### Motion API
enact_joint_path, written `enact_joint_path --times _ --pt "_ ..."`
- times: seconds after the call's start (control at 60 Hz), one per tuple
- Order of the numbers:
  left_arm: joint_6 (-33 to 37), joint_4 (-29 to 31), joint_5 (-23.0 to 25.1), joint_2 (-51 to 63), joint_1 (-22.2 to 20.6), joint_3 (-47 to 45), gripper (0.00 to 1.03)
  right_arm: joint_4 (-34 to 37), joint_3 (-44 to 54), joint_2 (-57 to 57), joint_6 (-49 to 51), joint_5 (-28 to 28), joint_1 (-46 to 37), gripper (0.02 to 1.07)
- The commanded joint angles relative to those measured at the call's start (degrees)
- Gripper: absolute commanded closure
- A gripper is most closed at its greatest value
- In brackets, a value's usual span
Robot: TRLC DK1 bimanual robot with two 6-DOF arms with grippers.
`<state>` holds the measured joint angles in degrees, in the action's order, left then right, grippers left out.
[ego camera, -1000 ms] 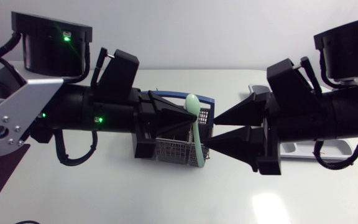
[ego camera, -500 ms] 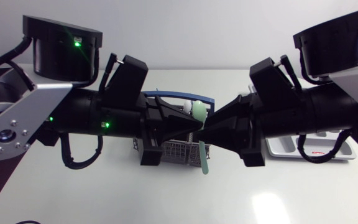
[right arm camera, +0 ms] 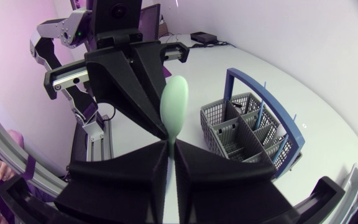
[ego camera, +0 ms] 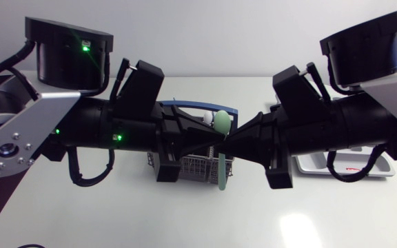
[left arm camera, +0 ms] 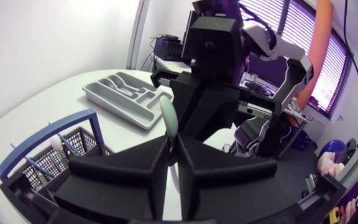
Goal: Unload the cutlery basket into the drawer organizer.
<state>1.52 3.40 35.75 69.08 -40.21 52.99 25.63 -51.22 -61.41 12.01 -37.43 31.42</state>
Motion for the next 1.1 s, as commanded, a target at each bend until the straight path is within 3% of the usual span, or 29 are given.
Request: enact_joint_path --times 0.0,0.133,0.267,0.417,0.617,0.7,0.917,1.083 --pt "-0.7 -0.9 0.9 0.0 -0.1 1.5 0.72 1.9 -0.2 -0.2 -0.1 2.1 -0.1 1.01" --pt "1.6 2.8 -3.1 -1.1 0.0 1.9 0.38 4.5 -0.1 1.1 1.6 2.1 -2.7 1.01" --pt "5.4 7.9 -9.3 -1.8 0.1 2.3 0.26 6.9 0.9 2.5 4.8 2.6 -8.4 1.01" --pt "8.4 13.2 -12.4 -3.3 3.3 2.6 0.17 9.7 3.3 5.9 12.8 5.3 -21.0 1.01" --pt "10.9 16.2 -15.3 -3.9 8.8 2.8 0.14 7.7 7.5 6.9 23.6 7.8 -36.8 1.01" --pt "12.7 17.2 -17.5 -4.0 10.2 1.2 0.14 1.7 11.3 6.1 31.1 10.8 -46.6 1.01" --pt "15.0 18.1 -22.7 -3.6 10.1 0.2 0.14 -8.1 13.3 -1.3 40.5 12.9 -59.2 1.01" --pt "15.3 19.3 -25.4 -3.5 9.8 -0.3 0.14 -19.8 14.3 -11.2 47.0 14.0 -66.1 1.01"
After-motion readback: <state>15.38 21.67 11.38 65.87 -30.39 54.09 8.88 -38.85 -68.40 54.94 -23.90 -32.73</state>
